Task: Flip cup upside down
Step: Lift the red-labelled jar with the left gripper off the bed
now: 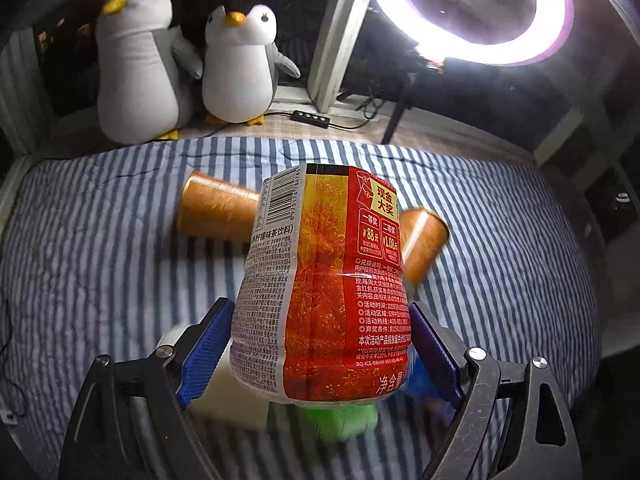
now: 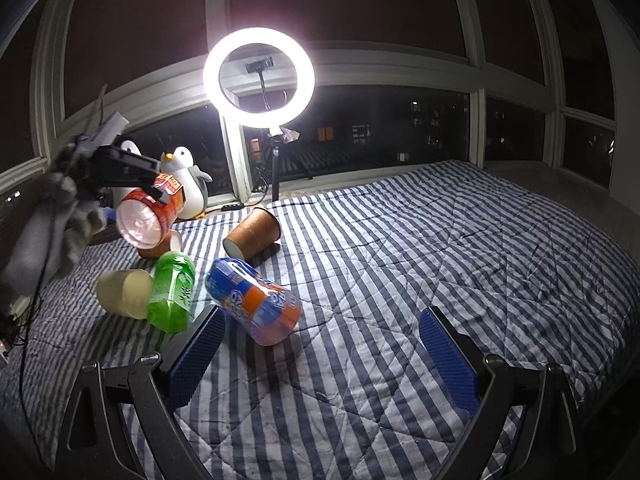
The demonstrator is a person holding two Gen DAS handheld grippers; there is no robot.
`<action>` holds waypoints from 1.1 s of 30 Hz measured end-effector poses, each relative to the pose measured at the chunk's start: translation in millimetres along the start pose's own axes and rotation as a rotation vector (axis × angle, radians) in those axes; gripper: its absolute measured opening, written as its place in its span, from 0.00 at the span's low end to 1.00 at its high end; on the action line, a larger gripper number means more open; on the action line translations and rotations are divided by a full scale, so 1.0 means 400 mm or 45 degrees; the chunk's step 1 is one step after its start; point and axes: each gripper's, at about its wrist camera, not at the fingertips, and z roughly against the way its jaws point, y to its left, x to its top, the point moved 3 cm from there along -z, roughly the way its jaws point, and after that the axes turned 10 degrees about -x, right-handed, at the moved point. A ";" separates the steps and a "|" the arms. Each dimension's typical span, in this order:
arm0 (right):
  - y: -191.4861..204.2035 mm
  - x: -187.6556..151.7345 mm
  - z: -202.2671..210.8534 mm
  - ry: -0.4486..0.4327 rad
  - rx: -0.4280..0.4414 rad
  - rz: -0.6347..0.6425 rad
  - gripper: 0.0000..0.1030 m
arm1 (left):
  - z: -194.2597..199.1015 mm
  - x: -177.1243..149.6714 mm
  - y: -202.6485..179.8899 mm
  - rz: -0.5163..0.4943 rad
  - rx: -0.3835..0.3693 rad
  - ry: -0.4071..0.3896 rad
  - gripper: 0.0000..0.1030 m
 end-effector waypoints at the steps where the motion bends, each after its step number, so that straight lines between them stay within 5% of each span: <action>1: 0.004 0.000 0.004 -0.002 0.005 0.002 0.93 | 0.019 -0.022 -0.002 -0.011 -0.003 0.000 0.87; 9: 0.058 -0.023 0.058 -0.025 0.062 0.041 0.93 | 0.144 -0.252 0.008 0.000 -0.043 0.040 0.87; 18: 0.104 -0.053 0.117 -0.042 0.100 0.102 0.93 | 0.138 -0.456 0.039 0.094 -0.087 0.110 0.87; 33: 0.117 -0.085 0.137 -0.012 0.119 0.137 0.93 | 0.056 -0.533 0.037 0.222 -0.109 0.152 0.87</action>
